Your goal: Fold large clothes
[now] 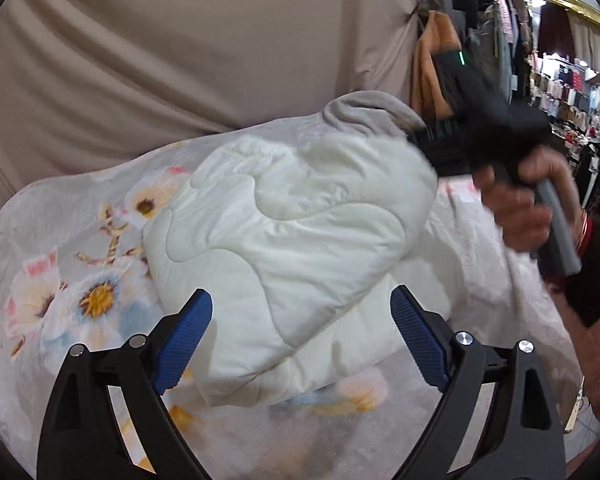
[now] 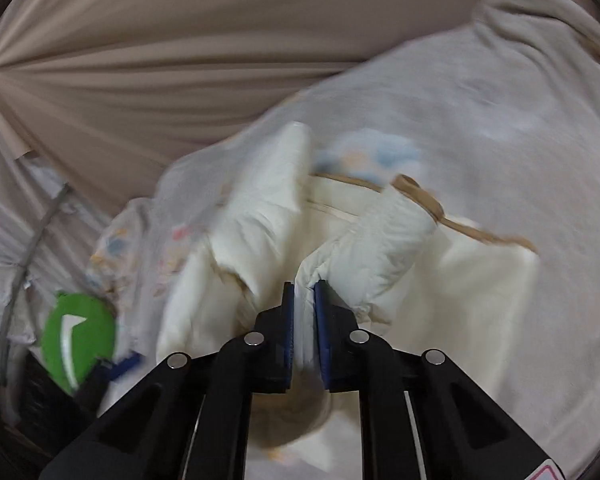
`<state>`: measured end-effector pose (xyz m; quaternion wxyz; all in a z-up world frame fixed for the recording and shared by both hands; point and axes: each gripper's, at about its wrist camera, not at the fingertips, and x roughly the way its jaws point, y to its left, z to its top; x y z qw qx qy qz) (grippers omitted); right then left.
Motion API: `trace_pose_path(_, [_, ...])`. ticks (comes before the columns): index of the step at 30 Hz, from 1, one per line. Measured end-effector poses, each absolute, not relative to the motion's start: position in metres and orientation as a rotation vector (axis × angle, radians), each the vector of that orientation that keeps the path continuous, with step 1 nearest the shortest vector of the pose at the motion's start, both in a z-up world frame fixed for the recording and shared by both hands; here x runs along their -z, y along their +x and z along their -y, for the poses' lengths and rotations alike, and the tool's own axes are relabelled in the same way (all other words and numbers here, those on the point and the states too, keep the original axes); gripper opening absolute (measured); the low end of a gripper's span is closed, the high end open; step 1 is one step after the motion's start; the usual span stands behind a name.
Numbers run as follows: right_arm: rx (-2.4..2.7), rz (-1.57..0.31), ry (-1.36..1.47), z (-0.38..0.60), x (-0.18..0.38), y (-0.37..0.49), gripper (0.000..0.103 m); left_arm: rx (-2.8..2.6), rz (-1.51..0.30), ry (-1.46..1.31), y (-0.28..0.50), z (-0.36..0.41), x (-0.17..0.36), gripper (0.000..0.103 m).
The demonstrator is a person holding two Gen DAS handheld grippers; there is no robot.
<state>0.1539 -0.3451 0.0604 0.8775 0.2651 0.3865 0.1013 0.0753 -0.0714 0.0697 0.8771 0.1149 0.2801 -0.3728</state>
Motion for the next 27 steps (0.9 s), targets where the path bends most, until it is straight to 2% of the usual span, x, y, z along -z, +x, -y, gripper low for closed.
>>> trace_pose_path(4, [-0.447,-0.762,0.319,0.226,-0.126,0.195,0.011,0.643,-0.577,0.138,0.075,0.024,-0.072,0.088])
trace_pose_path(6, [-0.64,-0.758,0.237,0.159,-0.142,0.209,0.017,0.534,-0.582,0.076,0.074,-0.008,-0.069,0.088])
trace_pose_path(7, [-0.688,-0.752,0.211,0.138,-0.147,0.211,0.021,0.491,-0.586,0.053,0.074,-0.02,-0.066,0.089])
trace_pose_path(10, [-0.731,-0.653,0.156,0.116,-0.169,0.198,0.022,0.392,-0.628,-0.019,0.079,-0.059,-0.054,0.09])
trace_pose_path(11, [-0.723,-0.612,0.164,0.128,-0.175,0.19,0.025,0.372,-0.65,-0.038,0.083,-0.07,-0.05,0.09])
trace_pose_path(12, [-0.68,-0.573,0.195,0.152,-0.177,0.182,0.038,0.359,-0.665,-0.059,0.086,-0.079,-0.047,0.09])
trace_pose_path(13, [-0.617,-0.552,0.218,0.175,-0.174,0.175,0.046,0.357,-0.673,-0.074,0.089,-0.086,-0.045,0.09])
trace_pose_path(16, [-0.306,-0.582,0.3,0.272,-0.132,0.144,0.052,0.341,-0.7,-0.118,0.104,-0.106,-0.038,0.09])
trace_pose_path(20, [0.028,-0.754,0.44,0.377,-0.036,0.103,0.052,0.276,-0.702,-0.168,0.137,-0.136,-0.035,0.091])
trace_pose_path(25, [0.043,-0.848,0.579,0.411,0.022,0.115,0.052,0.29,-0.743,-0.273,0.213,-0.158,-0.033,0.091])
trace_pose_path(26, [0.029,-0.841,0.584,0.409,0.022,0.125,0.05,0.301,-0.763,-0.271,0.226,-0.157,-0.031,0.091])
trace_pose_path(27, [0.009,-0.837,0.589,0.404,0.021,0.134,0.039,0.315,-0.784,-0.265,0.237,-0.152,-0.028,0.09])
